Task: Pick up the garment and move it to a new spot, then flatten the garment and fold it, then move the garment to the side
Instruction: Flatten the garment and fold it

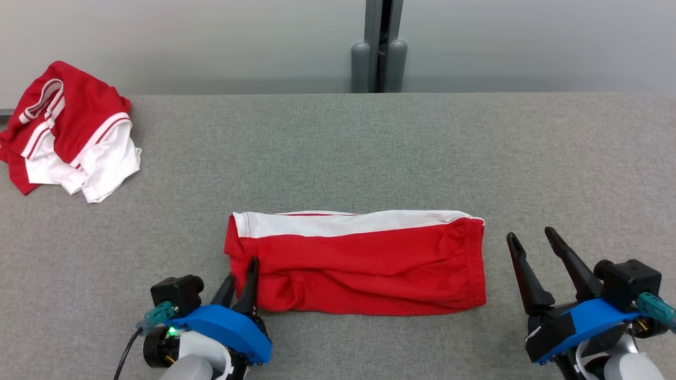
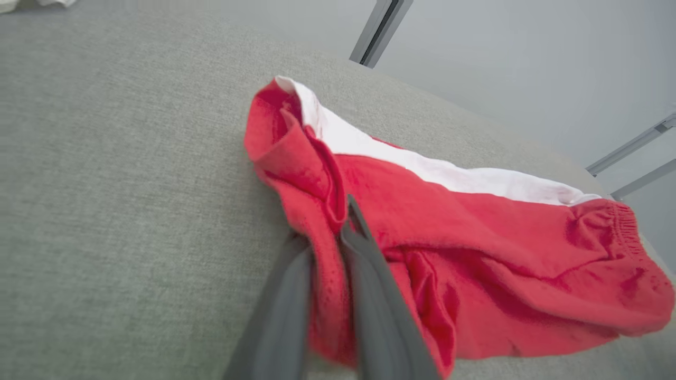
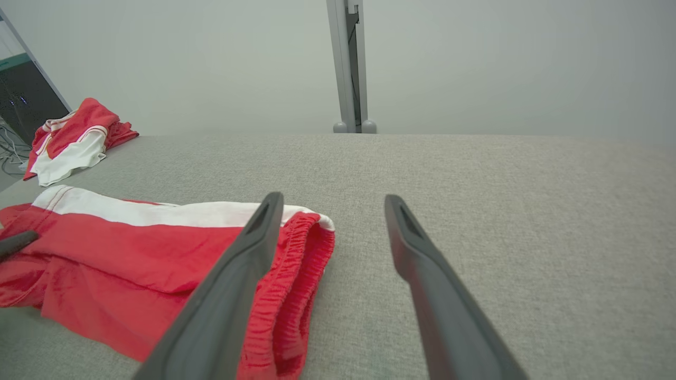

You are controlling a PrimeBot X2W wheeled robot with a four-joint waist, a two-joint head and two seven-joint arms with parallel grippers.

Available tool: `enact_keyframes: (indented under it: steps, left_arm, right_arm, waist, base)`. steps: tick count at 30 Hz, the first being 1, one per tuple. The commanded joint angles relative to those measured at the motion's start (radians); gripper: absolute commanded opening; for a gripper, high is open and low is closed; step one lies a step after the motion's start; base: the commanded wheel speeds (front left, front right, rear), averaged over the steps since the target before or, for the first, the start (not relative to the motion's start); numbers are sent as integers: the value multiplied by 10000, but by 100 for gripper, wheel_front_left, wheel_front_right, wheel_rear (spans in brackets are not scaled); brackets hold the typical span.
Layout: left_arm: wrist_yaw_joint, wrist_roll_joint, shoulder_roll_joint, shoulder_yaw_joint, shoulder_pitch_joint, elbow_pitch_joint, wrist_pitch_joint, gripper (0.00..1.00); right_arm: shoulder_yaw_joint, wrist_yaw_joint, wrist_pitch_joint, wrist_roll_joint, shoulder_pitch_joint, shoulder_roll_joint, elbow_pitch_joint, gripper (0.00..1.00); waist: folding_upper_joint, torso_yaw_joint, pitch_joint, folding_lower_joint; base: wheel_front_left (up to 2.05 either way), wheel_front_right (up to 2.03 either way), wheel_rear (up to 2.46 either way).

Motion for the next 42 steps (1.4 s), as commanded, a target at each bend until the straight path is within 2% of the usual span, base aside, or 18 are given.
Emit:
enact_keyframes:
  steps: [1,6,14,22,28,29,31,32,34,36,37,42]
  left_arm:
    - [55,122,81,102,86,-112,-156,100]
    - [210,628,301,480,56,-677,-592,100]
    - [580,1803,519,1515,595,-1951,-678,100]
    - [659,2700,473,2106,1258,-2541,-681,100]
    - [609,3017,321,2375,1633,-2645,-683,100]
    - [601,3097,301,2411,1705,-2634,-681,100]
    - [597,3202,246,2470,1778,-2622,-681,100]
    - [572,3244,209,2491,1818,-2606,-681,100]
    - [496,3282,125,2518,1899,-2569,-682,100]
    - [460,3361,41,2531,1906,-2549,-682,100]
    - [460,3361,41,2531,1906,-2549,-682,100]
    - [272,3514,-145,2455,1939,-2536,-682,100]
  right_arm:
    - [-17,1,18,-83,2,33,54,100]
    - [-70,1,159,-292,-180,108,231,100]
    - [-151,1,944,-541,-610,515,1169,100]
    - [-685,1,1970,-683,-1074,905,2812,100]
    - [-660,1,2627,-227,-1262,1014,3601,100]
    - [-634,1,2752,-161,-1293,1033,3717,90]
    - [-543,1,2989,-20,-1375,1065,3932,49]
    - [-474,1,3075,59,-1428,1076,4021,45]
    - [-375,1,3164,193,-1560,1082,4153,20]
    - [-319,1,3185,363,-1743,1018,4174,0]
    - [-319,1,3185,363,-1743,1018,4174,0]
    - [-445,-1,3491,1020,-1967,161,3786,0]
  waist:
    - [0,2,-11,0]
    - [0,68,-82,0]
    - [0,407,-202,0]
    - [0,973,-163,0]
    - [0,1215,-157,0]
    - [0,1227,-164,0]
    - [0,1228,-175,0]
    - [0,1219,-185,0]
    - [0,1189,-204,0]
    - [0,1124,-233,0]
    - [0,1124,-233,0]
    - [0,857,-371,0]
  base:
    - [0,0,0]
    - [0,0,0]
    - [0,0,0]
    - [0,0,0]
    - [0,0,0]
    - [0,0,0]
    - [0,0,0]
    - [0,0,0]
    - [0,0,0]
    - [0,0,0]
    - [0,0,0]
    - [0,0,0]
